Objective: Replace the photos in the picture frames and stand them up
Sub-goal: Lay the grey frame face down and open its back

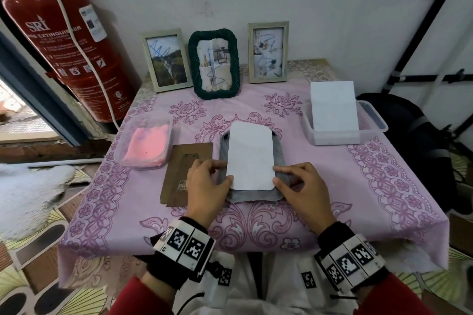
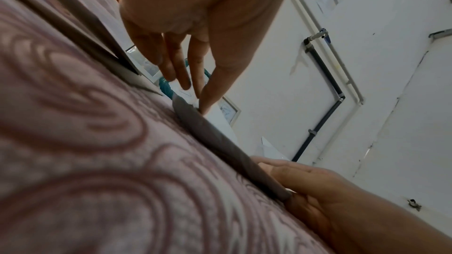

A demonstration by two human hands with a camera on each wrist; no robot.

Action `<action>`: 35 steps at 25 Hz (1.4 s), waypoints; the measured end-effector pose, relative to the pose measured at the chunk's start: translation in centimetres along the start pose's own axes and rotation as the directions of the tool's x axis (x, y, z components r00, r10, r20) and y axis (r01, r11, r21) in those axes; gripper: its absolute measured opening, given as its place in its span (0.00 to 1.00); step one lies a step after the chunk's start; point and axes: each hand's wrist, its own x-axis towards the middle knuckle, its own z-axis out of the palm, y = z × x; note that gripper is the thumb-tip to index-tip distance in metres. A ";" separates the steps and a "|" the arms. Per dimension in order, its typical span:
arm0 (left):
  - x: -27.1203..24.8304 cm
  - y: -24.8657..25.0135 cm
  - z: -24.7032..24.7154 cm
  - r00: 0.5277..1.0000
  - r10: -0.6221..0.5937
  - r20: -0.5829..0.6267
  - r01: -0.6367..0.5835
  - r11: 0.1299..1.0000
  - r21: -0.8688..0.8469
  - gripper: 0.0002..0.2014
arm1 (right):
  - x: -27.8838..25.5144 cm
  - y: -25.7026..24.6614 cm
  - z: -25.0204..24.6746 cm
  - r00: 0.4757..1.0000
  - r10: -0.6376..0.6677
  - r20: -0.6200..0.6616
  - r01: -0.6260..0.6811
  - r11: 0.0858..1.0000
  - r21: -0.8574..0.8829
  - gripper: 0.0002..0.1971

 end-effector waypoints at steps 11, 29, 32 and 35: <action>1.0 -0.8 -0.5 1.000 -0.020 -0.001 0.018 0.944 -0.328 0.16 | 0.1 0.1 0.2 1.000 -0.008 -0.012 0.008 1.000 -0.006 0.11; 2.1 0.2 -1.1 0.994 -0.037 0.105 0.091 0.810 -0.579 0.16 | 1.0 -2.1 -2.8 0.977 0.069 0.202 -0.071 0.997 0.002 0.09; 2.4 1.0 -0.1 0.988 -0.023 0.150 0.108 0.799 -0.592 0.15 | 2.2 -2.8 -5.3 0.982 0.065 0.176 -0.056 0.997 -0.059 0.10; 2.6 1.9 1.1 0.980 -0.016 0.197 0.132 0.792 -0.596 0.15 | 4.3 -3.1 -8.0 0.999 -0.039 0.037 0.044 0.990 -0.131 0.11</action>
